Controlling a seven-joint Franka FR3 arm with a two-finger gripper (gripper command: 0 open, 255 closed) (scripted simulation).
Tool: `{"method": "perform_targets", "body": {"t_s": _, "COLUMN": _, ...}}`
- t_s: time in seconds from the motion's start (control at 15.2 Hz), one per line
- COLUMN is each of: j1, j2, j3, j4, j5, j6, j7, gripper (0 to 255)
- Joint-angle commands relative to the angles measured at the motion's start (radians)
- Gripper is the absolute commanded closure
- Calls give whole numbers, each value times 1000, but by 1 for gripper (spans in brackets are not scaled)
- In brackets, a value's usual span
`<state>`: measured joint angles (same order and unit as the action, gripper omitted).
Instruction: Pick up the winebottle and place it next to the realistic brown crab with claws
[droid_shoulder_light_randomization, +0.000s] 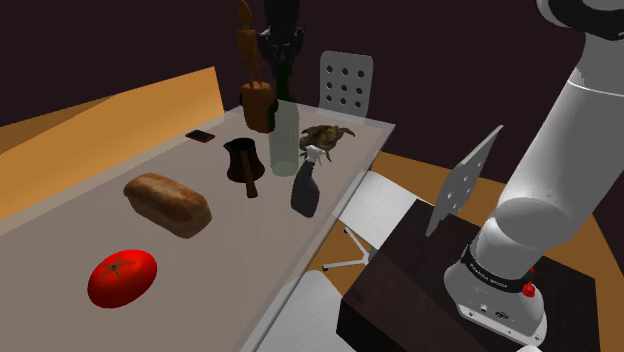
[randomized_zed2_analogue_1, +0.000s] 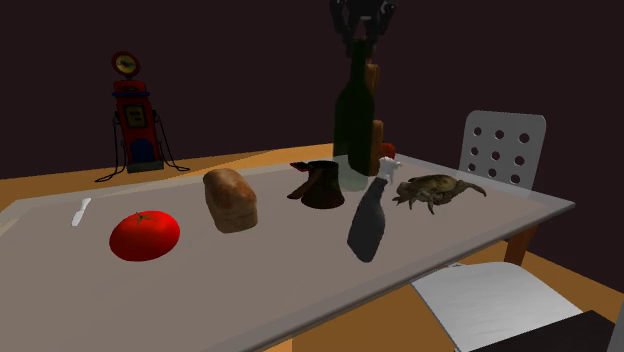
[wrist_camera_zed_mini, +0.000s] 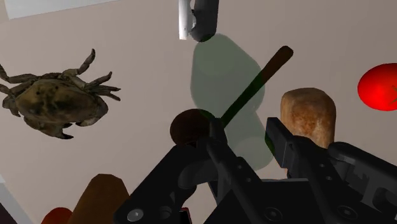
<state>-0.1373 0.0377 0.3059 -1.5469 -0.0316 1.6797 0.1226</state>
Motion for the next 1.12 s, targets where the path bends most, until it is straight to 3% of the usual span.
{"method": "perform_targets", "body": {"t_s": 0.0, "j1": -26, "j2": -28, "j3": -22, "j4": -32, "j5": 14, "j6": 9, "j7": -50, "gripper": 255}}
{"method": "perform_targets", "body": {"t_s": 0.53, "j1": -122, "j2": -68, "j3": -121, "j4": -79, "j5": 42, "j6": 17, "j7": -247, "gripper": 255}}
{"method": "perform_targets", "body": {"t_s": 1.06, "j1": -213, "j2": -39, "j3": -217, "j4": -44, "j5": 55, "j6": 8, "j7": -436, "gripper": 255}}
